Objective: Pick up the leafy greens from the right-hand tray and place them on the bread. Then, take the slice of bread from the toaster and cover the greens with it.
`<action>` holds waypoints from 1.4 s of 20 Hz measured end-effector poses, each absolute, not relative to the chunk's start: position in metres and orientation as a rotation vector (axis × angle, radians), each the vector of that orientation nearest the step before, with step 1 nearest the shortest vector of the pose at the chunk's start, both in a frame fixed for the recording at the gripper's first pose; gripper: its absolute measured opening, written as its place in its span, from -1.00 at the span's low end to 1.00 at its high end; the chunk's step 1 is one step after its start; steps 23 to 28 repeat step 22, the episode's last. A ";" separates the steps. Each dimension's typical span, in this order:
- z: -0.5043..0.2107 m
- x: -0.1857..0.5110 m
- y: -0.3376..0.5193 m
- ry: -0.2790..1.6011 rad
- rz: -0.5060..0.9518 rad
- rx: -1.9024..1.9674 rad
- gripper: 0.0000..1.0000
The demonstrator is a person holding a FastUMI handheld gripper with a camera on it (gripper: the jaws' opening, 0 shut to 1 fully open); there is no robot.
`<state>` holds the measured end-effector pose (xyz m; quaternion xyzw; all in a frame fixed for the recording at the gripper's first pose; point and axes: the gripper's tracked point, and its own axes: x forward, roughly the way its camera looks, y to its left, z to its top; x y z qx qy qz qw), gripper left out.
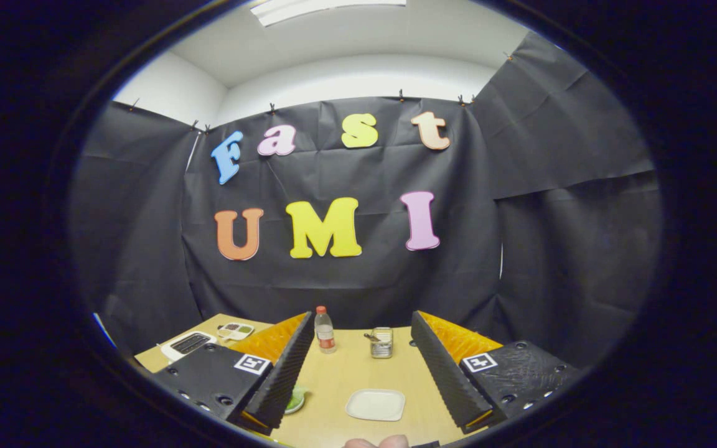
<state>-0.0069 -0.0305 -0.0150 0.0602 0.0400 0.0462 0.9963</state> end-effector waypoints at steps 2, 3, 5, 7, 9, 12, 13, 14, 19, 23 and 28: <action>-0.013 -0.006 -0.024 0.063 0.103 0.114 0.92; -0.014 -0.005 -0.021 0.067 0.109 0.113 0.92; -0.022 -0.005 -0.013 0.086 0.123 0.120 0.92; -0.026 -0.006 -0.007 0.106 0.139 0.124 0.92; -0.021 -0.005 -0.006 0.105 0.141 0.131 0.92; -0.024 0.000 -0.008 0.105 0.134 0.141 0.92; -0.024 0.002 -0.011 0.103 0.127 0.143 0.92; -0.022 0.004 -0.013 0.099 0.122 0.146 0.92; -0.017 0.008 -0.015 0.087 0.114 0.143 0.92; -0.016 0.009 -0.018 0.082 0.108 0.141 0.92; -0.016 0.009 -0.018 0.082 0.108 0.141 0.92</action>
